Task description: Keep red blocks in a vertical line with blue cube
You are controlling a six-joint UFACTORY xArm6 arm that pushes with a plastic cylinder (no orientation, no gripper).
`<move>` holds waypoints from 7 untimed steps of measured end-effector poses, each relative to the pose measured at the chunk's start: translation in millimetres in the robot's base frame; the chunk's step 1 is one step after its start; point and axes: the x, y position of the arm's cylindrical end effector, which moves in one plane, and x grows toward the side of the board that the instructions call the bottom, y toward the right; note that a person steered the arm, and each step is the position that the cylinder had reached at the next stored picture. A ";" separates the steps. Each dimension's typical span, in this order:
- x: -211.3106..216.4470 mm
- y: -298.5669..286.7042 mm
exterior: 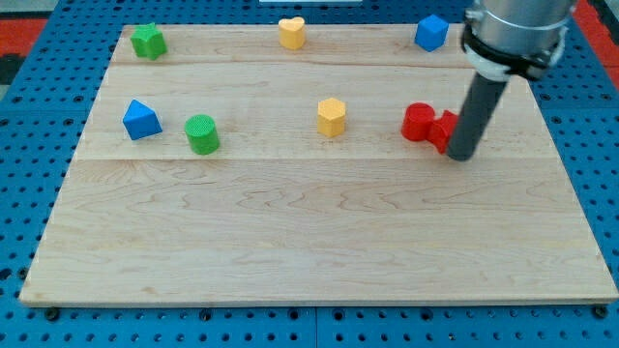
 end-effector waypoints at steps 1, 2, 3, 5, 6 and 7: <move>-15.8 1.9; -48.0 50.7; -94.6 39.8; -18.2 -65.6; -12.6 -66.6; -26.8 -66.3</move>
